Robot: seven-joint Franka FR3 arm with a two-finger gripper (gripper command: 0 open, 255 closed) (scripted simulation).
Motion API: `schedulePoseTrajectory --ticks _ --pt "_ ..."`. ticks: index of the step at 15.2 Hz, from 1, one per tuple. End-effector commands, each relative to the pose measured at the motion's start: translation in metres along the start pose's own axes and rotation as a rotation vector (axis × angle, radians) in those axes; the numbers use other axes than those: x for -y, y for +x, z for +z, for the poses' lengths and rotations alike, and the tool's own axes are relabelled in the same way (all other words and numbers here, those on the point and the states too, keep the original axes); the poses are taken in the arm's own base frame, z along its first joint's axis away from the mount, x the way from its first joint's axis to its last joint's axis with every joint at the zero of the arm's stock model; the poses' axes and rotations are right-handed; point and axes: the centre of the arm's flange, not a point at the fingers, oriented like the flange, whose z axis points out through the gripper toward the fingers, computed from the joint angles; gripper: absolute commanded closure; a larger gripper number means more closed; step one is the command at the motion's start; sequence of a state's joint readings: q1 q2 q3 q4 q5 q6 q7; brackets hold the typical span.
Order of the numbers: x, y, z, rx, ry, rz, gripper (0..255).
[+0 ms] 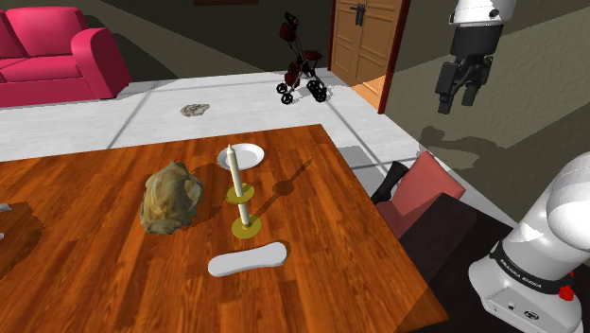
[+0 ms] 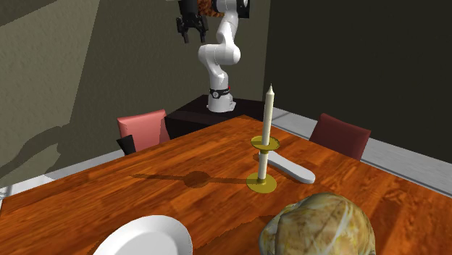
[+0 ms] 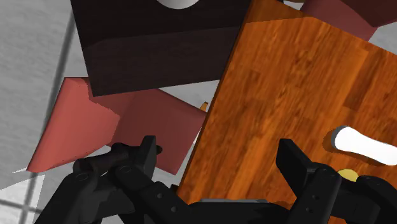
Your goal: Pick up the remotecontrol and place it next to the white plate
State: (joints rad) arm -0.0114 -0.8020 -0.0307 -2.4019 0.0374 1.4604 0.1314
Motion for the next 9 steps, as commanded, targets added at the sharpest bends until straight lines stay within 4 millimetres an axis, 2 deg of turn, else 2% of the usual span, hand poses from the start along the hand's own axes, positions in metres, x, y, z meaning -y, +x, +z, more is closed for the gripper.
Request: schedulePoseTrajectory --ticks 1,9 --pt "0.000 0.000 0.000 0.000 0.000 0.000 0" --pt "0.064 0.065 0.053 -0.017 -0.024 -0.197 0"
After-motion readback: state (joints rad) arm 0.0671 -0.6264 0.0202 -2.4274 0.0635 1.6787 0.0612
